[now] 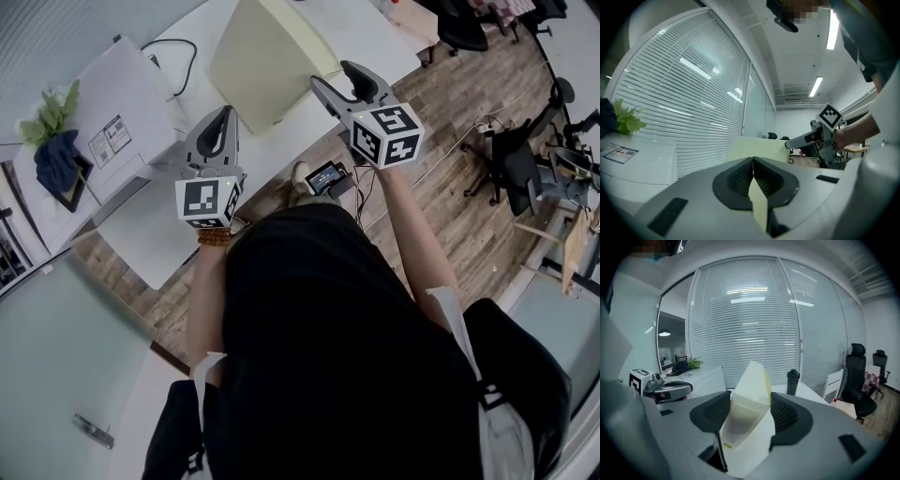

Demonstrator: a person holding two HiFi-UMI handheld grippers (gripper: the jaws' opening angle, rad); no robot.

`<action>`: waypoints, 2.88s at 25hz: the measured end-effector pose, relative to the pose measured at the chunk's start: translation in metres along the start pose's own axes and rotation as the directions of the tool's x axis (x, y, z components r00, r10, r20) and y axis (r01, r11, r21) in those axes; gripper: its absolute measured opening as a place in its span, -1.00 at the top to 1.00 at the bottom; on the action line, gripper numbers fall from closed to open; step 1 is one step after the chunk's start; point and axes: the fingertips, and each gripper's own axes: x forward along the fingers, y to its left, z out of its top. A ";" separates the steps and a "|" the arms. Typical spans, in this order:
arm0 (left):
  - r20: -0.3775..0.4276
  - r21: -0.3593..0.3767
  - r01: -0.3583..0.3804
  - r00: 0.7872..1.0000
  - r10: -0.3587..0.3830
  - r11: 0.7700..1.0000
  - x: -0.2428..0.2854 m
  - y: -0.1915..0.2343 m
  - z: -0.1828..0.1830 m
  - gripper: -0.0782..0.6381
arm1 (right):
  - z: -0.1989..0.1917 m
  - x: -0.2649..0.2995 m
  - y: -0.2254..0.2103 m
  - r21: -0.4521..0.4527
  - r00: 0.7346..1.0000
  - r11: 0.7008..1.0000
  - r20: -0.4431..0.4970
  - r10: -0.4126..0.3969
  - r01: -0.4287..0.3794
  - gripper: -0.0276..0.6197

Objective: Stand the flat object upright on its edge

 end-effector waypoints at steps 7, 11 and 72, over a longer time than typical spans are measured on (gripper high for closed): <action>0.008 -0.004 -0.010 1.000 0.010 1.000 -0.004 0.005 0.001 0.76 | 0.003 0.002 0.016 -0.055 1.000 0.998 -0.010 0.000 -0.001 0.14; 0.014 -0.004 -0.016 1.000 0.016 1.000 -0.007 0.007 0.002 0.76 | 0.005 0.001 0.025 -0.080 1.000 0.997 -0.014 0.001 -0.002 0.14; 0.038 0.082 0.213 0.976 -0.216 0.974 -0.024 -0.042 0.022 0.73 | -0.007 -0.013 0.085 -0.456 0.848 0.732 -0.107 0.520 -0.506 0.14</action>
